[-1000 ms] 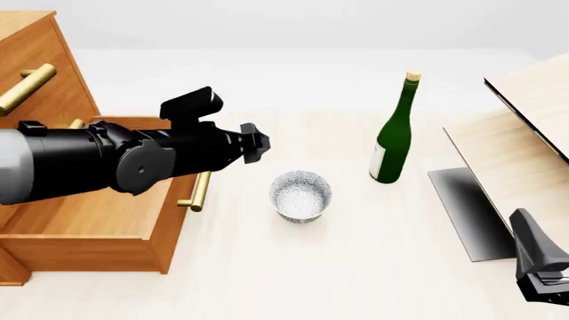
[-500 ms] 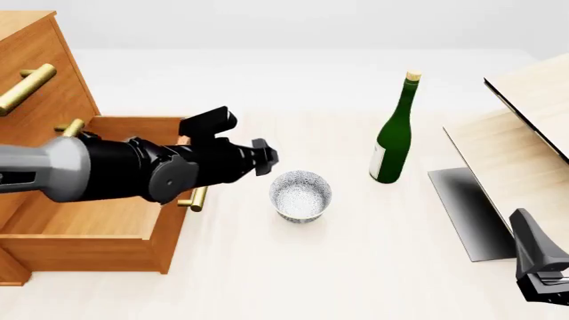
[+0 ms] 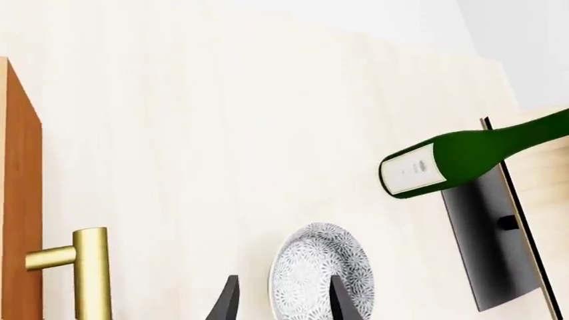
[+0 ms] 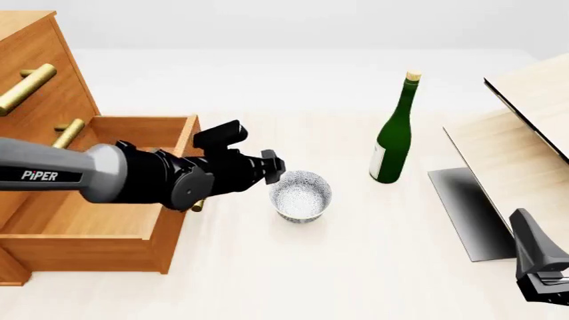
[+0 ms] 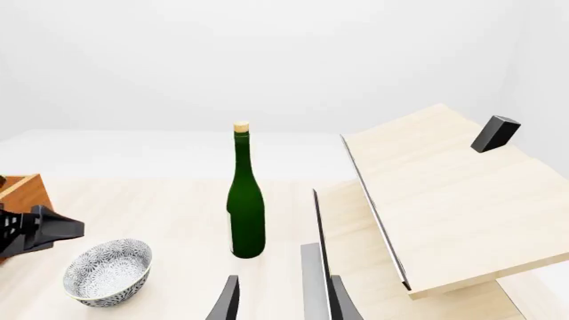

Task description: Put the bowl in the bottom drawer of the cabinet and close it.

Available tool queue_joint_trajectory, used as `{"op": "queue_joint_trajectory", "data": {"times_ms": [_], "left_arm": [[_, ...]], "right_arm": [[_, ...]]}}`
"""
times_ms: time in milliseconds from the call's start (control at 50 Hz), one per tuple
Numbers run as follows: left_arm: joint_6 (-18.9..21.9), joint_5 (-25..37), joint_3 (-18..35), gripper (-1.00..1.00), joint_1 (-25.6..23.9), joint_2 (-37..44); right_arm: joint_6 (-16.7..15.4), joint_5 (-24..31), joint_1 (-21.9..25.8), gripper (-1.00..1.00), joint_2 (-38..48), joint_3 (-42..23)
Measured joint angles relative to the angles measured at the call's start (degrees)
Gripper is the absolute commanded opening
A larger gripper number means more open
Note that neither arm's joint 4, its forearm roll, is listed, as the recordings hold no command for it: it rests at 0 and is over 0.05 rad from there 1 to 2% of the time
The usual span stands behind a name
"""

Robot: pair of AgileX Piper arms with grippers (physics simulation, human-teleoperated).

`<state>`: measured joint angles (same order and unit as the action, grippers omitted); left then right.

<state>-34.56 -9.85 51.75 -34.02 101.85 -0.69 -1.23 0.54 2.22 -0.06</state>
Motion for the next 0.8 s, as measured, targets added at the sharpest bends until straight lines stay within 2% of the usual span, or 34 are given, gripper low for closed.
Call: {"op": "queue_joint_trajectory", "data": {"times_ms": [800], "left_arm": [[-2.4,-4.96,1.26,1.0,-0.69,9.4]], "right_arm": [[0.0,0.0,0.0,1.0,0.0,0.0]]}}
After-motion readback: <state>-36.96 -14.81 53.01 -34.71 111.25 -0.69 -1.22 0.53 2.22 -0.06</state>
